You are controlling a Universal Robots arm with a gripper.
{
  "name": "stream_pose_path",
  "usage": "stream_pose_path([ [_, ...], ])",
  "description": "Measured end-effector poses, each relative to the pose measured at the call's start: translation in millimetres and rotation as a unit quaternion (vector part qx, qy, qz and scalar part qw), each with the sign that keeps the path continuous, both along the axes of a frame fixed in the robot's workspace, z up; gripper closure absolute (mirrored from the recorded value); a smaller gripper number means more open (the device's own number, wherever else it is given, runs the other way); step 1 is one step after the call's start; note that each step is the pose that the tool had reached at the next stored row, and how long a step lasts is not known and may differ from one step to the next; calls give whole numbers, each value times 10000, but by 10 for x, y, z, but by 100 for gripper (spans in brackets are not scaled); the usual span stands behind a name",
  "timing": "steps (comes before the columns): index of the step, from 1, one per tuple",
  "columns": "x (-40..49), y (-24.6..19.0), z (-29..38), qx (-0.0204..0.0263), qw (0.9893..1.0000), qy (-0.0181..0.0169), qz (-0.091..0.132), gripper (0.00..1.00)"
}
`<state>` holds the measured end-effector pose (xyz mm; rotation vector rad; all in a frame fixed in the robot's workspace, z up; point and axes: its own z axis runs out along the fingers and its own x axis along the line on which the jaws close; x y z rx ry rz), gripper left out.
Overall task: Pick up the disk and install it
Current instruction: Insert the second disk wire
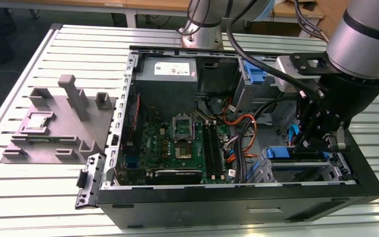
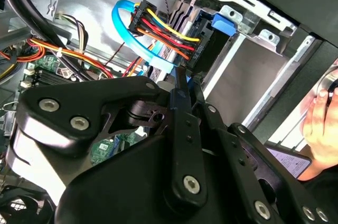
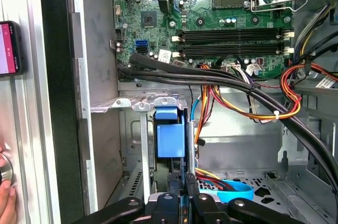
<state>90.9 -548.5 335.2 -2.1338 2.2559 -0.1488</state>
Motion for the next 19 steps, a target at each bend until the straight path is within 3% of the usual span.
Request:
stream_pose_path([
  [11,0,-3,-22,1,10000,-6,0,84],
  [19,0,-19,0,40,10000,-6,0,84],
])
